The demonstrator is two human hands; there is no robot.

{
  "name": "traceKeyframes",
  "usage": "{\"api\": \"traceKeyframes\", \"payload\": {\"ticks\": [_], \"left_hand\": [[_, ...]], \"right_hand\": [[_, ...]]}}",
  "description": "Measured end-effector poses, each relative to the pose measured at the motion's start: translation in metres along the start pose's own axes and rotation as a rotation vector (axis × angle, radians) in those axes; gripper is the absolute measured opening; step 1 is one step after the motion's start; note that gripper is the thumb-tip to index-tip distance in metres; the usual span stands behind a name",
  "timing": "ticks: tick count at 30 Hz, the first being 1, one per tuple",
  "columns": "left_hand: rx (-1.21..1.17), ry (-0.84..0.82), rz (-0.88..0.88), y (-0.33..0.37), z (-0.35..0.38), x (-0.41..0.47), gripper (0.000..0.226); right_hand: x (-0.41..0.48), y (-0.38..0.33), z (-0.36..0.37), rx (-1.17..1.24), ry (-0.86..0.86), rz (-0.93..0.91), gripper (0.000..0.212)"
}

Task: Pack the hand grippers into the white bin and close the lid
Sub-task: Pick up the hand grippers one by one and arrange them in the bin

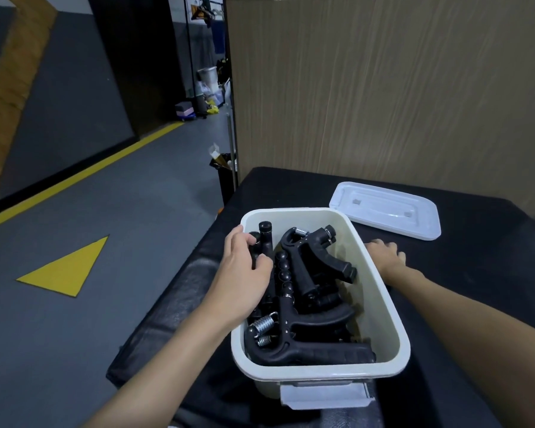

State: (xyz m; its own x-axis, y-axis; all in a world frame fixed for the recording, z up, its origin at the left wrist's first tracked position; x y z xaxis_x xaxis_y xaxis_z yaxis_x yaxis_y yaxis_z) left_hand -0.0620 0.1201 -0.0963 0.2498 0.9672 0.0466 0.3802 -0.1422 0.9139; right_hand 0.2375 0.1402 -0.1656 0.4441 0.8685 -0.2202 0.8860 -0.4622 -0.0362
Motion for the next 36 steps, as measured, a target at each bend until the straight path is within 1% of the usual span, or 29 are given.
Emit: {"api": "traceKeyframes", "payload": {"ticks": [5, 7, 8, 9, 11, 13, 14, 16, 20, 22, 24, 26, 28, 30, 31, 32, 34, 36], "left_hand": [[0.009, -0.034, -0.003, 0.002, 0.0, -0.003, 0.044], [0.008, -0.043, -0.002, 0.004, 0.001, -0.003, 0.043], [0.018, -0.041, -0.005, 0.005, 0.001, -0.003, 0.041], [0.035, -0.032, -0.01, 0.004, 0.0, -0.003, 0.038], [0.069, -0.008, -0.017, 0.004, -0.002, -0.003, 0.029], [0.074, 0.005, -0.02, 0.005, -0.003, -0.003, 0.019], [0.072, 0.003, -0.021, 0.006, -0.003, -0.003, 0.017], [0.077, -0.002, -0.012, 0.007, -0.003, -0.004, 0.019], [0.083, -0.002, -0.004, 0.01, -0.003, -0.006, 0.024], [0.071, -0.006, -0.016, 0.01, -0.003, -0.006, 0.027], [0.048, -0.004, -0.003, 0.012, -0.004, -0.006, 0.029], [-0.003, 0.016, 0.022, 0.012, -0.005, -0.006, 0.031], [-0.015, 0.084, 0.09, 0.016, -0.011, -0.009, 0.031], [0.042, 0.146, 0.264, 0.028, -0.018, -0.017, 0.032], [0.049, 0.135, 0.352, 0.037, -0.021, -0.024, 0.036], [0.04, 0.084, 0.411, 0.044, -0.022, -0.029, 0.043], [0.015, -0.087, 0.402, 0.053, -0.018, -0.039, 0.05], [0.025, -0.203, 0.382, 0.056, -0.014, -0.045, 0.04]], "right_hand": [[-0.012, 0.003, 0.0, 0.255, 0.009, 0.059, 0.03], [-0.021, 0.005, -0.003, 0.367, 0.004, 0.073, 0.037], [-0.025, 0.008, -0.005, 0.42, 0.009, 0.076, 0.043], [-0.026, 0.011, -0.006, 0.479, 0.022, 0.078, 0.044], [-0.028, 0.019, -0.01, 0.61, 0.054, 0.096, 0.034], [-0.032, 0.027, -0.018, 0.785, 0.108, 0.134, 0.039], [-0.037, 0.03, -0.023, 0.879, 0.133, 0.151, 0.042], [-0.052, 0.034, -0.038, 0.997, 0.184, 0.141, 0.04], [-0.101, 0.033, -0.078, 0.997, 0.345, 0.005, 0.03], [-0.133, 0.026, -0.097, 0.949, 0.421, -0.105, 0.019], [-0.163, 0.015, -0.108, 0.904, 0.439, -0.238, 0.009], [-0.19, 0.002, -0.112, 0.835, 0.431, -0.358, 0.003], [-0.207, -0.008, -0.109, 0.762, 0.407, -0.419, 0.007], [-0.215, -0.014, -0.104, 0.741, 0.379, -0.447, 0.012], [-0.216, -0.018, -0.102, 0.749, 0.357, -0.465, 0.014], [-0.216, -0.021, -0.101, 0.763, 0.332, -0.481, 0.016], [-0.213, -0.026, -0.098, 0.798, 0.276, -0.507, 0.023], [-0.209, -0.03, -0.096, 0.832, 0.212, -0.496, 0.03]]}}
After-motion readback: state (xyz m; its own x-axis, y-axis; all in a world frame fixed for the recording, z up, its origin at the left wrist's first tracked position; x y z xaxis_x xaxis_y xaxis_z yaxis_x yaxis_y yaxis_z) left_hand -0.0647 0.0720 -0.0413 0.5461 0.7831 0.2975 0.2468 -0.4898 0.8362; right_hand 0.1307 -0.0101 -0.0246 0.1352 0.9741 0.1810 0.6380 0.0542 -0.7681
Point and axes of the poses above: each hand's wrist, its own x-axis towards the middle knuckle, its own z-axis out of the palm, y = z × x, the point moved 6 cm from there along x, towards the middle knuckle, and after that the axes turned 7 degrees about -x, right-handed, at the moved point
